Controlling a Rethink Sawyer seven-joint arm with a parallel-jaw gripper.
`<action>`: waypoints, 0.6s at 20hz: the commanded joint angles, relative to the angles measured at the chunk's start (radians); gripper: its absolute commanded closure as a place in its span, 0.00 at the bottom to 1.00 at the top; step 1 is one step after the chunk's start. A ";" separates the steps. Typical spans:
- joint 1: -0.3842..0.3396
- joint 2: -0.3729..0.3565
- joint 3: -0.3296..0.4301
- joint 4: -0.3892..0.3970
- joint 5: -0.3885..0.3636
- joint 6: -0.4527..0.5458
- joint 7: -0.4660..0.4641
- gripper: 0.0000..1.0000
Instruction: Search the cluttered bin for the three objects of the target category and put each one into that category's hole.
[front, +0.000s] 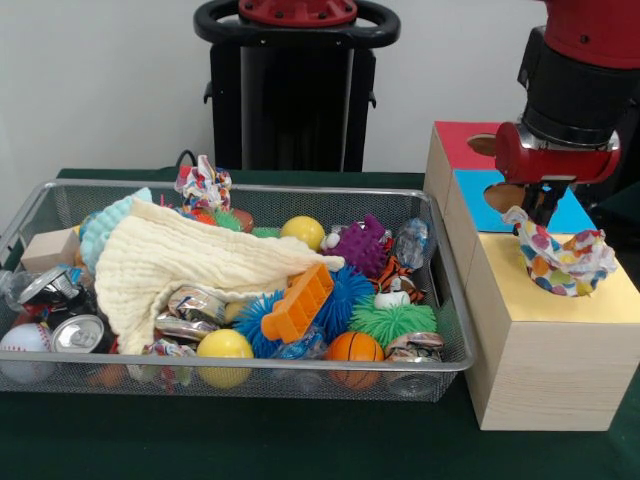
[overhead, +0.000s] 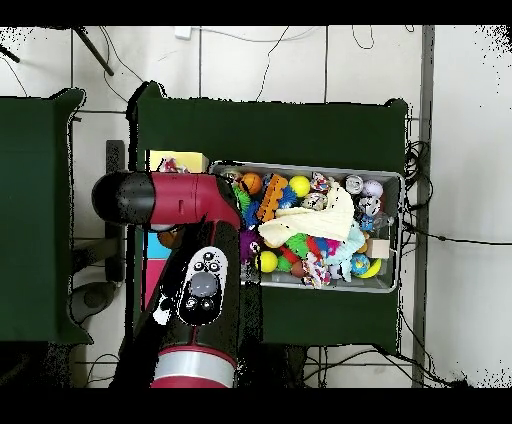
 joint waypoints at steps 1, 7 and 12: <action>0.012 0.040 0.023 0.053 0.039 -0.054 0.302 1.00; 0.038 0.037 0.014 0.032 0.061 -0.019 0.331 1.00; 0.040 0.055 0.012 -0.023 0.062 0.029 0.340 1.00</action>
